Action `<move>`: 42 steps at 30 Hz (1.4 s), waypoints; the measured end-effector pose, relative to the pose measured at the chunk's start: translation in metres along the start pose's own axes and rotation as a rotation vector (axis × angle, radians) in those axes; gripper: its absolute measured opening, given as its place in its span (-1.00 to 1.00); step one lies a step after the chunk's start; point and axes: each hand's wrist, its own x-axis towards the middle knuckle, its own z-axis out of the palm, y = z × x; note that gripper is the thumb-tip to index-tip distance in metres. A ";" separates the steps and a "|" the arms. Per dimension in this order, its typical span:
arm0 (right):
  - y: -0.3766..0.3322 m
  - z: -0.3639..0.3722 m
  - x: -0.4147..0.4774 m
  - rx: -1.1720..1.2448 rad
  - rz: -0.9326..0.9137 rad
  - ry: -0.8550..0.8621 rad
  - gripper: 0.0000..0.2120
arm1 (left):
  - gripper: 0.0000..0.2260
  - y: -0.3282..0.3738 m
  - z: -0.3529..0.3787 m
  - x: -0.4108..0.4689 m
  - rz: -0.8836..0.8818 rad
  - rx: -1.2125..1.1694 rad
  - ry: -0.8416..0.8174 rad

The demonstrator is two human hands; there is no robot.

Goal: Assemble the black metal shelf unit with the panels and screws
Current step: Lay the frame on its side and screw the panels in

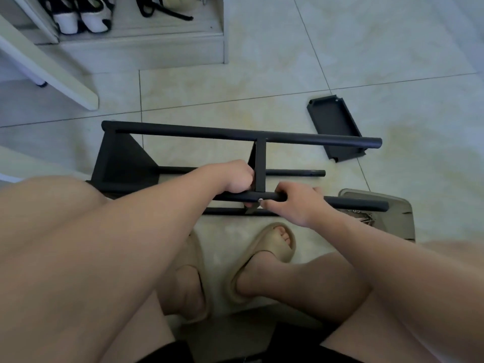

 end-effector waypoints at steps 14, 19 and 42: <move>0.002 0.004 0.006 -0.400 -0.349 0.197 0.07 | -0.72 -0.025 0.003 -0.002 0.044 -0.029 -0.146; 0.005 0.014 0.013 -0.467 -0.423 0.198 0.01 | -0.72 -0.035 0.003 0.003 0.074 -0.108 -0.163; 0.011 0.011 0.020 -0.321 -0.408 0.211 0.06 | -0.92 -0.052 0.008 0.035 -0.077 -0.703 -0.012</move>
